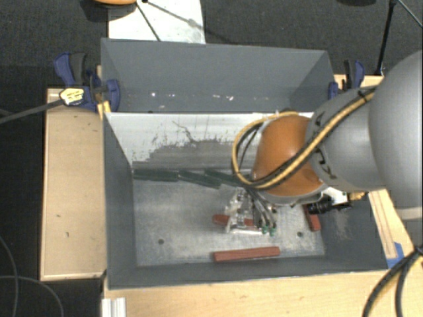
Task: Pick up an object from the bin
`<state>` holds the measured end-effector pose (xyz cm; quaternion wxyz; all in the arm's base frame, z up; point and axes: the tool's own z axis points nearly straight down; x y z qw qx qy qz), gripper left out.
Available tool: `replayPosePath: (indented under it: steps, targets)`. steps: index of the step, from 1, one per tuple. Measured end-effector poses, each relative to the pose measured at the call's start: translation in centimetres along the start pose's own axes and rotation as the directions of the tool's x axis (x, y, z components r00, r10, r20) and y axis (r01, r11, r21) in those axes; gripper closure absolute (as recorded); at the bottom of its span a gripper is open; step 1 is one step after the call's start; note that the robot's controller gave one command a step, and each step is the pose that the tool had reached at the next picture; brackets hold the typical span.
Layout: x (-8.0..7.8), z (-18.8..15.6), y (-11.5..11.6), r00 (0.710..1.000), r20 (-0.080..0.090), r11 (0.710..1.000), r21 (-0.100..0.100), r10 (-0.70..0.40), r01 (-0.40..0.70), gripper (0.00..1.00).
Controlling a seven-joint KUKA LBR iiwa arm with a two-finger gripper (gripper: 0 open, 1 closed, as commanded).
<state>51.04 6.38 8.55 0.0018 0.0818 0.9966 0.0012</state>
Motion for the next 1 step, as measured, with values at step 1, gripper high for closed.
replayPosePath:
  steps: [1]
  targets:
    - [-0.01, -1.52, -0.02, 1.000, -0.003, 1.000, 0.002, -0.001, 0.001, 1.00]
